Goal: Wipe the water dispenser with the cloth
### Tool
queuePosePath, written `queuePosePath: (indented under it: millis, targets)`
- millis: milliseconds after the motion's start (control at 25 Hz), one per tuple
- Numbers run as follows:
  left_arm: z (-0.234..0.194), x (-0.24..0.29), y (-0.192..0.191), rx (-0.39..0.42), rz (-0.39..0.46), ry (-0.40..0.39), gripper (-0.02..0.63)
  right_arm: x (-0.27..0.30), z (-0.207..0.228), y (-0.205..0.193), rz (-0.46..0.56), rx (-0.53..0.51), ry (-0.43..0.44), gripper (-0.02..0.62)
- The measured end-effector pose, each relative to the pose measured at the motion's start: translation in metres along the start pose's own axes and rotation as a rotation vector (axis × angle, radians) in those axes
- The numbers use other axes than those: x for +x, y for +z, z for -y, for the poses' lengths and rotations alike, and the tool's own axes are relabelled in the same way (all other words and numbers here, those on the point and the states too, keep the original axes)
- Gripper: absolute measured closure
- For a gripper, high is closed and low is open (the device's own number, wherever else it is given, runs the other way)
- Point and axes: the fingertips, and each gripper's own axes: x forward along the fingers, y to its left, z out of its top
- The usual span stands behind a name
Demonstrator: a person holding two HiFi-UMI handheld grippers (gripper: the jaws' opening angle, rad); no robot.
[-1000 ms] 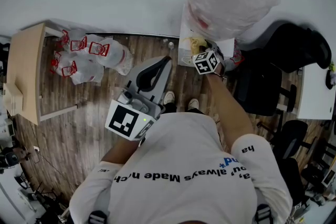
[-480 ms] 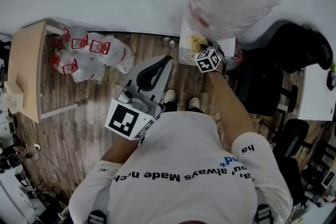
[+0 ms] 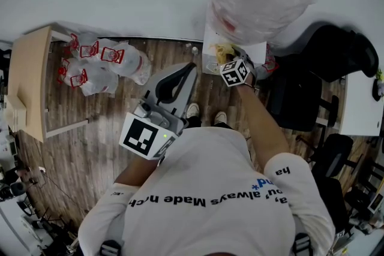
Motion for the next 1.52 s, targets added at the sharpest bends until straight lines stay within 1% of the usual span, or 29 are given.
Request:
queuePosePath:
  millis: [1000,1160,1240,1520]
  targets:
    - [0.006,0.005,0.000,-0.001,0.007,-0.004,0.588,-0.014,-0.015,-0.010,0.006,0.006,0.016,0.540]
    - [0.007,0.005,0.001,0.002,0.009,-0.004,0.588,-0.014,-0.014,-0.010,-0.007,0.016,0.038,0.537]
    - [0.006,0.006,0.001,0.003,0.010,-0.004,0.588,-0.016,-0.009,-0.008,-0.006,0.027,0.040,0.534]
    - [0.007,0.010,0.000,-0.001,0.008,-0.007,0.588,-0.027,0.027,-0.010,0.027,0.076,-0.020,0.534]
